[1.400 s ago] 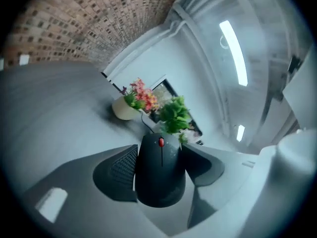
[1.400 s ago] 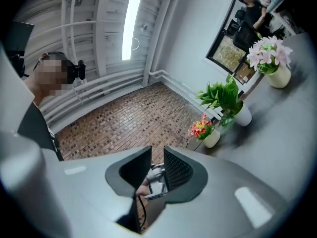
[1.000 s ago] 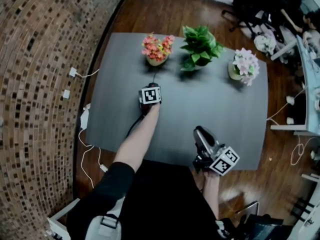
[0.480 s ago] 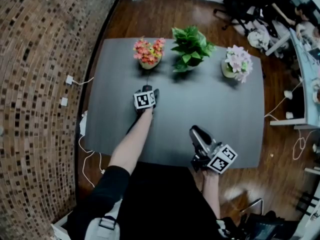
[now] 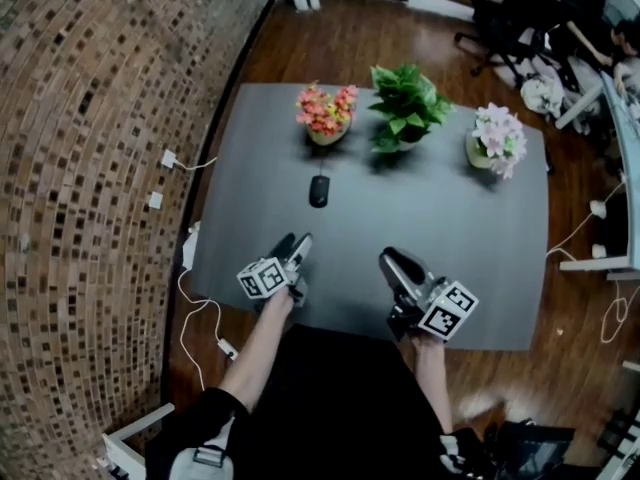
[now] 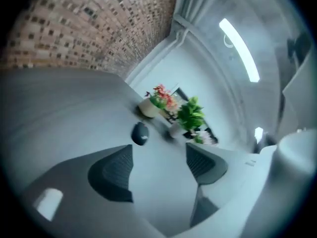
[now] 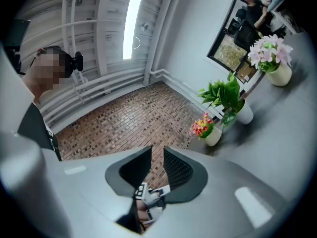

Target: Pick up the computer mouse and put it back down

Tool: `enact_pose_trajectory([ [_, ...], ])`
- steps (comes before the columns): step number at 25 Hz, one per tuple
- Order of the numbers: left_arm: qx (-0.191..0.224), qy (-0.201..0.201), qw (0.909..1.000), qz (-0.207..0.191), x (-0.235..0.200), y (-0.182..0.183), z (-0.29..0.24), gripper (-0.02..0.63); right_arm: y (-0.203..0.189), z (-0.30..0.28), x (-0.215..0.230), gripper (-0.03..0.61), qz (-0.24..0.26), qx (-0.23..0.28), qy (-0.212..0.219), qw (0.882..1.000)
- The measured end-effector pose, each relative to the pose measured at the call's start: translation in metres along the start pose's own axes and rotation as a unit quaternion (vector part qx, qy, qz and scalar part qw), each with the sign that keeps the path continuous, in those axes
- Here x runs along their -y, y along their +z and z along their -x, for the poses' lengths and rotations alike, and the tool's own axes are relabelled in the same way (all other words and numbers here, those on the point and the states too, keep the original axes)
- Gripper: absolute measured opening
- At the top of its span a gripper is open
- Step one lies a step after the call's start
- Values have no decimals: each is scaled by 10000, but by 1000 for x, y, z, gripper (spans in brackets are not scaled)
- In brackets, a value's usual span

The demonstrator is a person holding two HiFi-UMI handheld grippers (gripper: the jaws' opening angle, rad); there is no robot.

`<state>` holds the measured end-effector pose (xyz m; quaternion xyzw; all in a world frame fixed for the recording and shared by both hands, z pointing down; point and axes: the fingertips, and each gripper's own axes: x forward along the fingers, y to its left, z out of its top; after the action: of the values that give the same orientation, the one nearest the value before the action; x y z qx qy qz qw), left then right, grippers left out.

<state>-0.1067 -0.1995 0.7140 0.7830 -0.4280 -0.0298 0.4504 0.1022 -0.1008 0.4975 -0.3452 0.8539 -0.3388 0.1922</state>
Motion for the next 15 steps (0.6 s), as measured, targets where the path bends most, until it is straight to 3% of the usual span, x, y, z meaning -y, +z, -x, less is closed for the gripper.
enact_pose_trajectory([
  [1, 193, -446, 9982, 356, 13, -1, 19, 294, 0, -2, 0, 51, -11, -6, 49, 10000],
  [2, 390, -901, 9927, 701, 26, -1, 38, 265, 1, -3, -1, 51, -19, -14, 97, 9999],
  [4, 790, -1824, 9714, 1297, 56, 4, 74, 199, 2, -8, -2, 51, -28, -34, 187, 9998],
  [7, 1393, -3224, 9203, 1726, 114, 31, 118, 152, 4, -18, -9, 51, -23, -47, 293, 9996],
  [9, 1656, -4034, 8843, 1668, 159, 56, 138, 91, 5, -26, -17, 51, -8, -41, 336, 9994],
  [10, 1708, -4287, 8727, 1593, 176, 63, 145, 62, 5, -28, -20, 51, 1, -36, 347, 9994],
  [12, 1721, -4571, 8612, 1406, 202, 68, 155, 30, 2, -28, -26, 51, -2, -25, 366, 9993],
  [15, 1722, -4786, 8539, 1103, 227, 67, 171, 3, -5, -23, -33, 51, -83, 5, 473, 9988],
])
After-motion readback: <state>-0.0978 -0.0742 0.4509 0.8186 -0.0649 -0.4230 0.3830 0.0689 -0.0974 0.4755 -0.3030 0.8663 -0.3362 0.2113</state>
